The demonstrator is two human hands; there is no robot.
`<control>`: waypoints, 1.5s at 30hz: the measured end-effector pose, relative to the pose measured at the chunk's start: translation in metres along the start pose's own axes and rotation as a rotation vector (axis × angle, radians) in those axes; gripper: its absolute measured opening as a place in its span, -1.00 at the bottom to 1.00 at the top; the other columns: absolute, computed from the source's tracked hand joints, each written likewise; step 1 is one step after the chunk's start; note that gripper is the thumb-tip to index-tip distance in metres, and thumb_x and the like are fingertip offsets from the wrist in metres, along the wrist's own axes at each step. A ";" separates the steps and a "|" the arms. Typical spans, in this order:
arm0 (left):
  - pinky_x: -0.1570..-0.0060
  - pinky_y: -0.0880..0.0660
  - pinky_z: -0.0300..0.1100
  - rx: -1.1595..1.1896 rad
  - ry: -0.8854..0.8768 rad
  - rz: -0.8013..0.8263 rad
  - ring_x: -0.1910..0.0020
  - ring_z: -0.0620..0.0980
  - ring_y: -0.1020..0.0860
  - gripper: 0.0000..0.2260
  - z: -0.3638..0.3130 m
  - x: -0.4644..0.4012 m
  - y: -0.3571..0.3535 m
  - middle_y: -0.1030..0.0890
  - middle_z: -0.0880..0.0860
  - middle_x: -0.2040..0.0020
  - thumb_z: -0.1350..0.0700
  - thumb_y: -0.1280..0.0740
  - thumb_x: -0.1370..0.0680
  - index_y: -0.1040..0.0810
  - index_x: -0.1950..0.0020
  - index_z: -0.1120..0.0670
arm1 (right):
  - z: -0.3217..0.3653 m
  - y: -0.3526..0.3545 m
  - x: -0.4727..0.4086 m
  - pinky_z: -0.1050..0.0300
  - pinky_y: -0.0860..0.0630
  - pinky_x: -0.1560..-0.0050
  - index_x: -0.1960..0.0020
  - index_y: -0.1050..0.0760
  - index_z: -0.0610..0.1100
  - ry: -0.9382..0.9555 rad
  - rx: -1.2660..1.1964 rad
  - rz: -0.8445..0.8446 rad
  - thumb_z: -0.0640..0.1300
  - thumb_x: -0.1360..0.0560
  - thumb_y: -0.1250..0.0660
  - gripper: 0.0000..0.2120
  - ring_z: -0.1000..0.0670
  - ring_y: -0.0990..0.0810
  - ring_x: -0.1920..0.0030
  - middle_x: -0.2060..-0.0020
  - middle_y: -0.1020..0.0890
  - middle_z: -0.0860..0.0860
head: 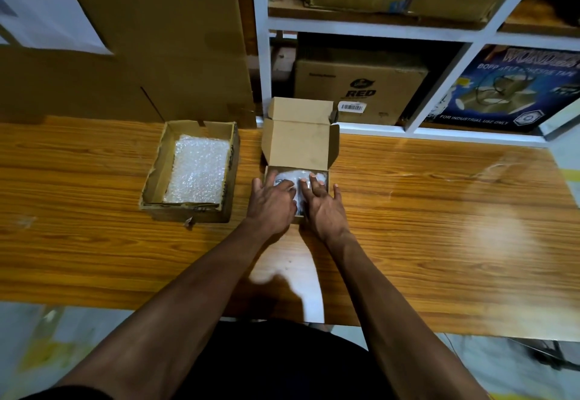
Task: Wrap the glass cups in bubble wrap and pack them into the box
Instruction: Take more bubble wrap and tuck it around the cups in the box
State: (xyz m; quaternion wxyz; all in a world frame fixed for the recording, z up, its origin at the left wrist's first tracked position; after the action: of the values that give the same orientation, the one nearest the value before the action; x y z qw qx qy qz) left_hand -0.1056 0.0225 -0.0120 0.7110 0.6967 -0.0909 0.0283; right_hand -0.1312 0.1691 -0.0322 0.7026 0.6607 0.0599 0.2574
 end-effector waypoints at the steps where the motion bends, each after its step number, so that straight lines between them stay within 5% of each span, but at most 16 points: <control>1: -0.18 -0.20 0.13 0.021 -0.003 -0.012 -0.54 0.13 -0.20 -0.62 0.002 0.000 0.000 -0.53 -0.09 -0.45 -0.10 -0.20 -0.64 -0.59 -0.39 -0.05 | 0.002 0.003 0.001 -0.26 0.17 -0.62 -0.71 0.14 0.00 -0.006 -0.011 0.001 0.05 -0.71 -0.17 -0.29 -0.17 -0.03 -0.68 -0.69 0.08 -0.16; 9: -0.25 -0.27 0.18 0.097 0.128 -0.053 -0.47 0.12 -0.28 -0.57 0.041 0.013 -0.006 -0.48 -0.11 -0.52 0.03 -0.32 -0.61 -0.50 -0.49 -0.12 | 0.012 0.010 -0.006 -0.39 0.03 -0.58 -0.61 -0.23 0.19 -0.069 0.033 0.017 0.18 -0.66 -0.24 -0.46 -0.25 -0.06 -0.64 -0.69 0.15 -0.12; 17: -0.16 -0.22 0.11 0.077 0.153 0.004 -0.48 0.15 -0.23 -0.58 0.034 0.006 0.004 -0.50 -0.13 -0.50 0.05 -0.29 -0.62 -0.50 -0.49 -0.13 | 0.030 0.020 -0.020 -0.29 -0.15 -0.47 -0.51 -0.35 0.10 -0.138 0.153 -0.013 0.16 -0.60 -0.32 -0.49 -0.28 -0.15 -0.53 -0.60 -0.13 -0.17; 21: -0.16 -0.26 0.11 0.057 0.139 -0.019 -0.48 0.14 -0.26 -0.56 0.037 0.009 0.000 -0.52 -0.11 -0.49 0.04 -0.29 -0.62 -0.47 -0.52 -0.10 | 0.033 0.017 -0.018 -0.21 -0.18 -0.52 -0.56 -0.24 -0.04 -0.067 0.120 -0.090 0.04 -0.53 -0.44 -0.32 -0.23 -0.23 -0.52 -0.55 -0.26 -0.17; 27: -0.34 -0.26 0.18 0.023 0.123 0.024 -0.58 0.14 -0.19 -0.45 0.040 0.011 -0.009 -0.37 -0.12 -0.61 0.07 -0.26 -0.63 -0.31 -0.64 -0.08 | 0.022 -0.004 -0.017 -0.22 0.25 -0.63 -0.70 0.21 -0.16 -0.016 0.111 0.041 0.04 -0.70 -0.21 -0.20 -0.19 0.19 -0.68 -0.70 0.12 -0.10; 37: -0.27 -0.26 0.16 0.042 0.128 0.061 -0.59 0.15 -0.21 -0.55 0.035 -0.005 -0.009 -0.45 -0.09 -0.56 0.07 -0.30 -0.62 -0.45 -0.53 -0.08 | 0.033 0.012 -0.033 -0.21 0.04 -0.66 -0.70 -0.02 -0.16 -0.056 0.088 0.064 -0.18 -0.71 -0.05 -0.43 -0.21 0.04 -0.68 -0.68 -0.11 -0.07; 45: -0.41 -0.11 0.25 0.083 0.010 -0.025 -0.65 0.13 -0.08 -0.41 0.019 0.002 -0.011 -0.24 -0.07 -0.68 0.01 -0.22 -0.66 -0.17 -0.69 -0.05 | 0.010 0.003 -0.004 -0.25 0.31 -0.59 -0.68 0.03 -0.26 -0.148 0.053 -0.100 0.21 -0.66 -0.21 -0.17 -0.15 -0.14 -0.66 -0.65 -0.17 -0.21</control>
State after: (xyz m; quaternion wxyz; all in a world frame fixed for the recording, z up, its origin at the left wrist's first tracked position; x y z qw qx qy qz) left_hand -0.1033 0.0028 -0.0220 0.6824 0.7264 -0.0775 0.0268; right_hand -0.1309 0.1586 -0.0290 0.6993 0.6926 0.0473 0.1708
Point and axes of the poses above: each hand's wrist, its own x-axis away from the middle knuckle, its own y-axis out of the back of the hand, z = x × y, the point moved 1 cm from there along -x, towards the middle knuckle
